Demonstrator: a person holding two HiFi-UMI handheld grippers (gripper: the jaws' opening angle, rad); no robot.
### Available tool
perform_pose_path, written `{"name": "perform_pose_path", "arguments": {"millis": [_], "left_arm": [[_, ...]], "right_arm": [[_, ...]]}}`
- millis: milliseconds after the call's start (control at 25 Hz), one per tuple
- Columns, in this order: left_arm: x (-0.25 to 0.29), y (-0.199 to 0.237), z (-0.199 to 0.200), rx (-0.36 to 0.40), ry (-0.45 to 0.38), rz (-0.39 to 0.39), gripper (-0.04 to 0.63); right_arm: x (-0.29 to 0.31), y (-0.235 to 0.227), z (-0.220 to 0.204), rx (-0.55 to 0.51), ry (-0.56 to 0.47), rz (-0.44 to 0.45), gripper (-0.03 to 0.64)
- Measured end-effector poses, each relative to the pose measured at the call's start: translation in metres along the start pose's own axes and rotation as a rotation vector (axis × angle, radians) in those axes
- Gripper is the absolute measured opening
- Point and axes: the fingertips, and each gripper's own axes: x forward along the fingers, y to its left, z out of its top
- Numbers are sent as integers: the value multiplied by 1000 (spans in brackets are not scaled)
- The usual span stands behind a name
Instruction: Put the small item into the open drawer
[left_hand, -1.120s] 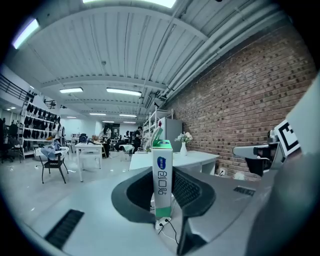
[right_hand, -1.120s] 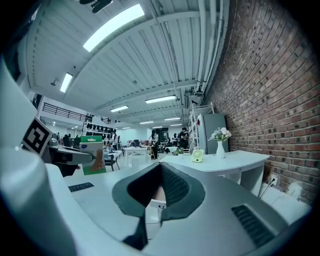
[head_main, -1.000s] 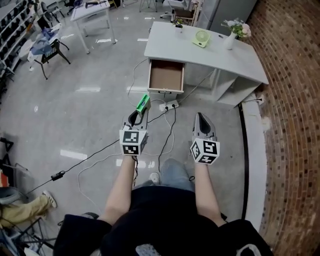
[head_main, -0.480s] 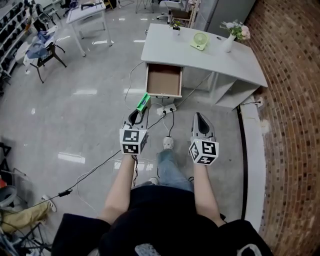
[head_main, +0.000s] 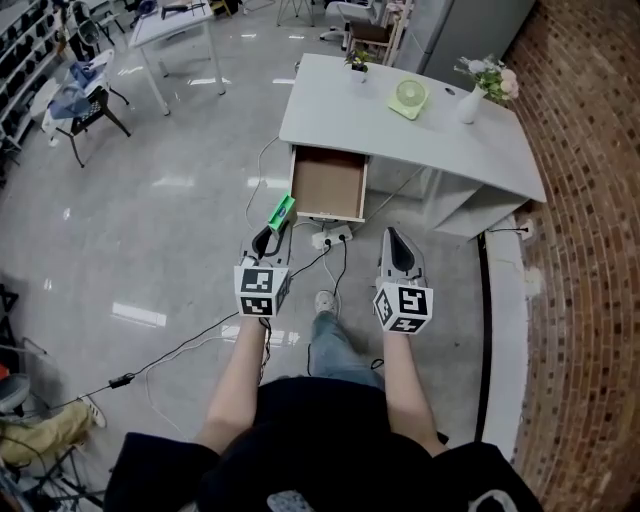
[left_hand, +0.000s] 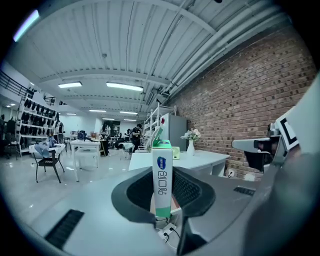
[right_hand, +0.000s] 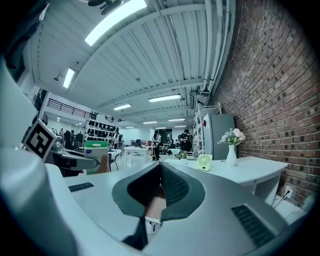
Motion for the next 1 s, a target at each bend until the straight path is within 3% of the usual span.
{"name": "perform_pose_path", "arguments": {"millis": [400,640,1000], "left_arm": [[111,43,16,-28,47,86,96],[180,45,29,-20,64,88,96],[227,58,36,-40,67,89,95]], "right_arm": [[142,-41,11,19,30,94,3],[207,-75,16,15,48,131,3],[265,-79,12,23,80,169,3]]}}
